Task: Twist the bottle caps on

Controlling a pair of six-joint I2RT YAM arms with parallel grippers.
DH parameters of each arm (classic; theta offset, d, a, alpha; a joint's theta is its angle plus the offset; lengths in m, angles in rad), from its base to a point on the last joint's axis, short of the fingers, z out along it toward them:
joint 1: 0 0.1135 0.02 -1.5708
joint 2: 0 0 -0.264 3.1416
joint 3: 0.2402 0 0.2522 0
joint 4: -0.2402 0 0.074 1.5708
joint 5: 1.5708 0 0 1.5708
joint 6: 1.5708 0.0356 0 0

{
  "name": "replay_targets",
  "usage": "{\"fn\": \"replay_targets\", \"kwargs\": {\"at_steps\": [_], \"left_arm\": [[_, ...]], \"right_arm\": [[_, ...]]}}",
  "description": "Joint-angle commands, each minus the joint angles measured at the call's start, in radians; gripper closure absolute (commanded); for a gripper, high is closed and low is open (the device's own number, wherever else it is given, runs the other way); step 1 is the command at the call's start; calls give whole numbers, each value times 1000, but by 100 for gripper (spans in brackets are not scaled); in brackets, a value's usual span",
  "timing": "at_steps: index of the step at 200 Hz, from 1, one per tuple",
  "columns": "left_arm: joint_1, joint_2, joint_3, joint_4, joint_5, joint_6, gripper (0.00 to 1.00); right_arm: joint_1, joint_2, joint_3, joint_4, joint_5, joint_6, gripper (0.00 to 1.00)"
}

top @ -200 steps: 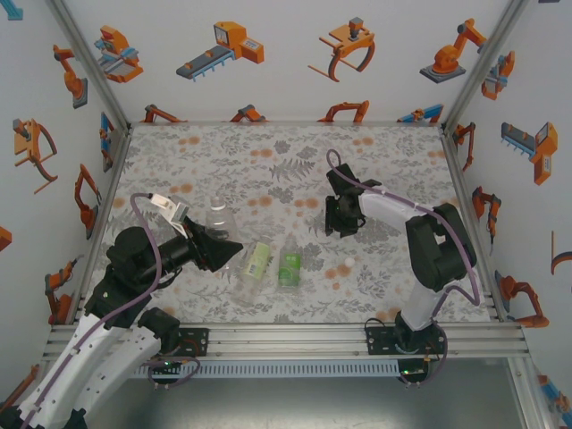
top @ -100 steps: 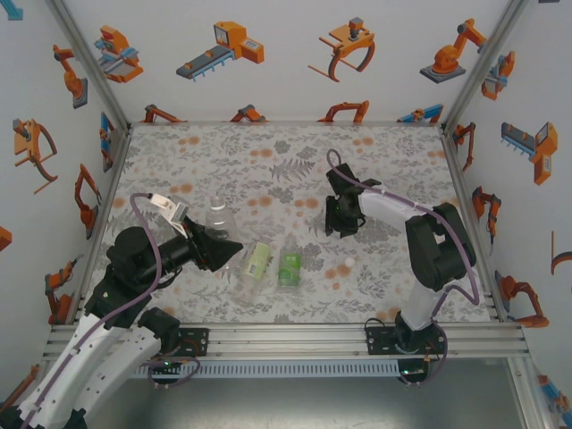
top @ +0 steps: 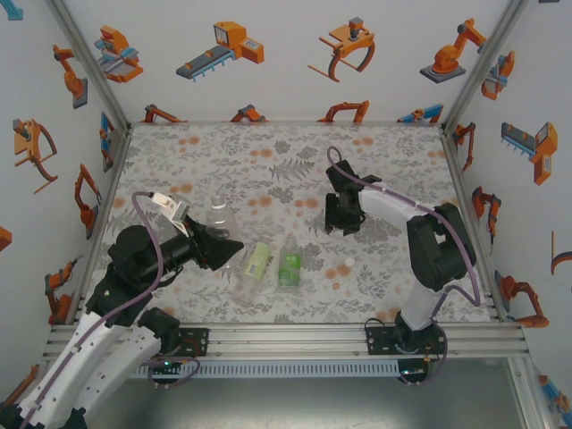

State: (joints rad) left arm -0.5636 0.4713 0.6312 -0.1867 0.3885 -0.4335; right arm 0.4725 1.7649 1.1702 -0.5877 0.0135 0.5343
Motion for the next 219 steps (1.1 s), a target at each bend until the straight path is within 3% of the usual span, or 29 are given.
{"fn": "replay_targets", "kwargs": {"at_steps": [1,159,219], "left_arm": [[-5,3,-8,46,9,-14,89],[-7,-6,-9,37,0,-17,89],[-7,-6,-7,36,-2,-23,89]], "right_arm": [[-4,4,17,-19,18,2,52],[-4,39,-17,23,1,10,52],[-3,48,-51,49,-19,30,58]]}}
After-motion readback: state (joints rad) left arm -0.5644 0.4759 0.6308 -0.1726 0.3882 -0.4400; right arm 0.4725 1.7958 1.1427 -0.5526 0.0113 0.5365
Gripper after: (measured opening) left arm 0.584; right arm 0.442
